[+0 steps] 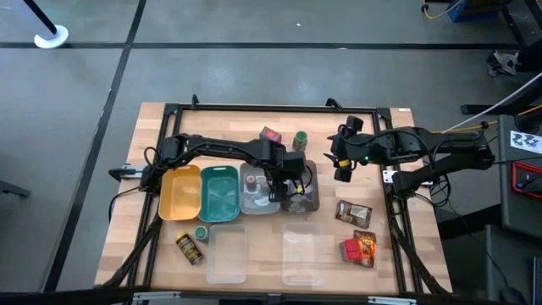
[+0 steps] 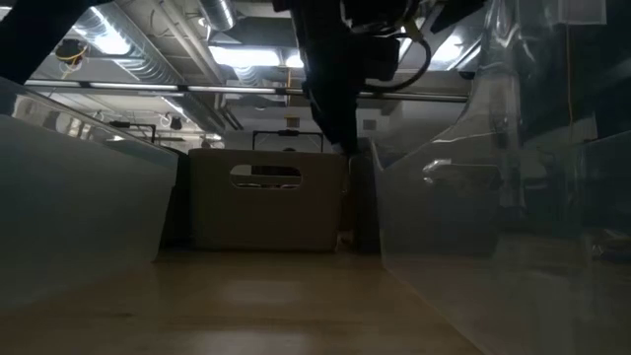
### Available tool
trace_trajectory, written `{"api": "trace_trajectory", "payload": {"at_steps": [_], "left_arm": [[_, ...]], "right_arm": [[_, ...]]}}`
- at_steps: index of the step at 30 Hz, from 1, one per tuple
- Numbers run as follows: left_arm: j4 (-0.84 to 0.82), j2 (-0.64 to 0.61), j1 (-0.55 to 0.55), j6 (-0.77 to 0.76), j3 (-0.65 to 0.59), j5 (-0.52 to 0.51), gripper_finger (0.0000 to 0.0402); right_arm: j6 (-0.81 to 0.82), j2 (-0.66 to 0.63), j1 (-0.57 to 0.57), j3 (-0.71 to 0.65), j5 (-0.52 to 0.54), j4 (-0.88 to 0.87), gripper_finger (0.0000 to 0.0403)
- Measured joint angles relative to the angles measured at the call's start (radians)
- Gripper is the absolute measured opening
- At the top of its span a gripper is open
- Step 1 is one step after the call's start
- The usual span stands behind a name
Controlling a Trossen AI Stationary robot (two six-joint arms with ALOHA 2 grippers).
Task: Sort spices by type
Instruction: Put the white seasoning bottle into the transparent black bin
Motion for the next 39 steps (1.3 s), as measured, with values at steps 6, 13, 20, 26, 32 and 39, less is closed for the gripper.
{"api": "trace_trajectory", "payload": {"at_steps": [6, 13, 20, 26, 32, 39], "left_arm": [[0.007, 0.001, 0.015, 0.000, 0.000, 0.001, 0.0200], [0.024, 0.010, 0.017, 0.006, 0.000, -0.001, 0.0200], [0.024, 0.025, 0.015, 0.012, -0.002, -0.002, 0.0211], [0.026, 0.025, 0.015, 0.007, -0.002, -0.001, 0.0237], [0.052, 0.025, 0.015, 0.009, -0.002, -0.001, 0.0237], [0.042, 0.024, 0.015, 0.002, -0.002, -0.001, 0.0235]], "right_arm": [[0.000, 0.000, 0.000, 0.000, 0.000, -0.005, 0.0230], [0.000, 0.000, 0.000, 0.000, 0.000, -0.007, 0.0230], [0.000, 0.000, 0.000, 0.000, -0.001, -0.008, 0.0230], [0.000, 0.001, 0.000, 0.000, -0.001, -0.015, 0.0230], [0.000, 0.001, 0.000, 0.000, -0.001, -0.015, 0.0230], [0.028, 0.001, 0.000, 0.000, -0.001, -0.033, 0.0230]]}}
